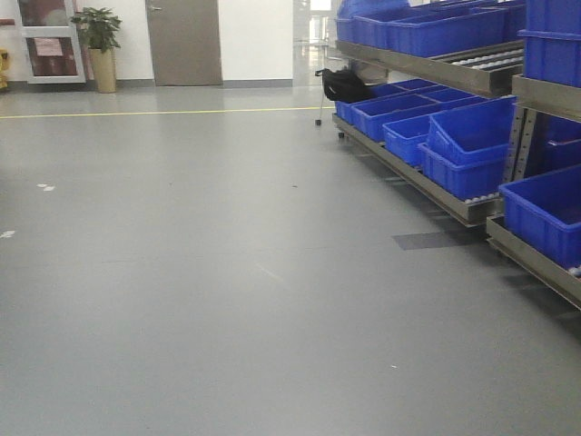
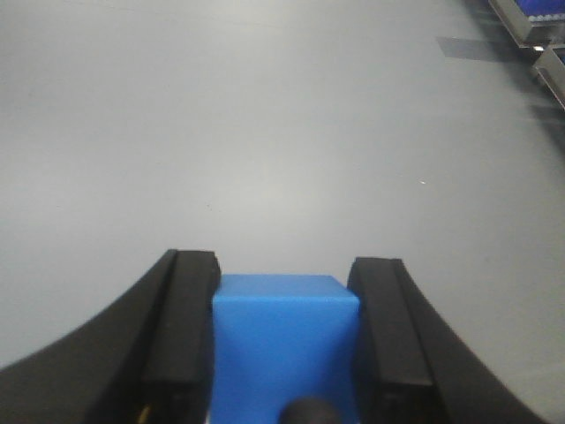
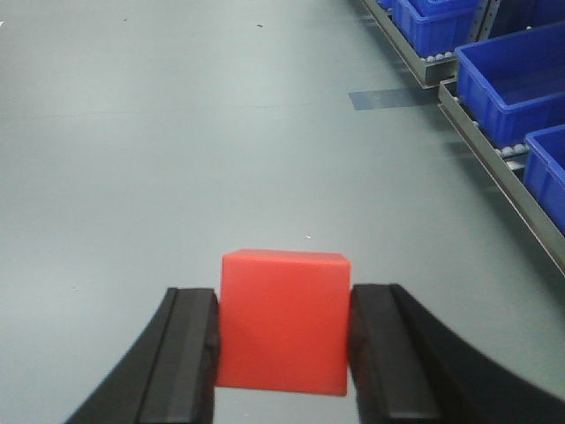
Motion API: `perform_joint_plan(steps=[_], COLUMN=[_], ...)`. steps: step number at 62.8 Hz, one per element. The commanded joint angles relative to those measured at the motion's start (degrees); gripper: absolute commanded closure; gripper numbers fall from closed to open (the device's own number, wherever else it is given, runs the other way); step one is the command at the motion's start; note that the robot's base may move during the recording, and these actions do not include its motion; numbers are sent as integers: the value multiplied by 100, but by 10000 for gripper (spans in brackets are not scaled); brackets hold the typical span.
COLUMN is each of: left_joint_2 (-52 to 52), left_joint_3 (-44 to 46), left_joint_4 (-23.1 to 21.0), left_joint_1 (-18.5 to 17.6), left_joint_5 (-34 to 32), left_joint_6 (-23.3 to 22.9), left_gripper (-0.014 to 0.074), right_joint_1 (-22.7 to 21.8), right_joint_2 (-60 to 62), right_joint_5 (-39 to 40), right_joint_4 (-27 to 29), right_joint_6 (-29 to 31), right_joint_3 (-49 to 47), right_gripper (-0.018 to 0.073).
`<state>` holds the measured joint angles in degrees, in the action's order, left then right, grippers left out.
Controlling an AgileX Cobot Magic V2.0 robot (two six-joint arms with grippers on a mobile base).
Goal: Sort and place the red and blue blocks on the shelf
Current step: 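Drive the base across the floor carrying both held cubes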
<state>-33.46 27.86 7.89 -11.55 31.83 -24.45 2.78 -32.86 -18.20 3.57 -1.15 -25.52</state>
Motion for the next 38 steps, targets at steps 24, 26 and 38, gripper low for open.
perform_joint_plan(steps=[24,26,38], left_joint_2=[-31,-31,-31], left_joint_3=[178,178,178], left_joint_4=[15,15,15], left_joint_1=[12,12,12], left_joint_5=[-406,-406,-406], left_joint_6=[-12,-12,-12], left_gripper=[472,472,472], right_joint_1=[-22,-22,-22], right_joint_2=[-35,-35,-35], right_joint_5=[446,446,446], right_joint_4=[-45,-45,-45], right_joint_6=[31,31,31], right_joint_3=[-164,-164,-164], right_gripper=[510,510,510])
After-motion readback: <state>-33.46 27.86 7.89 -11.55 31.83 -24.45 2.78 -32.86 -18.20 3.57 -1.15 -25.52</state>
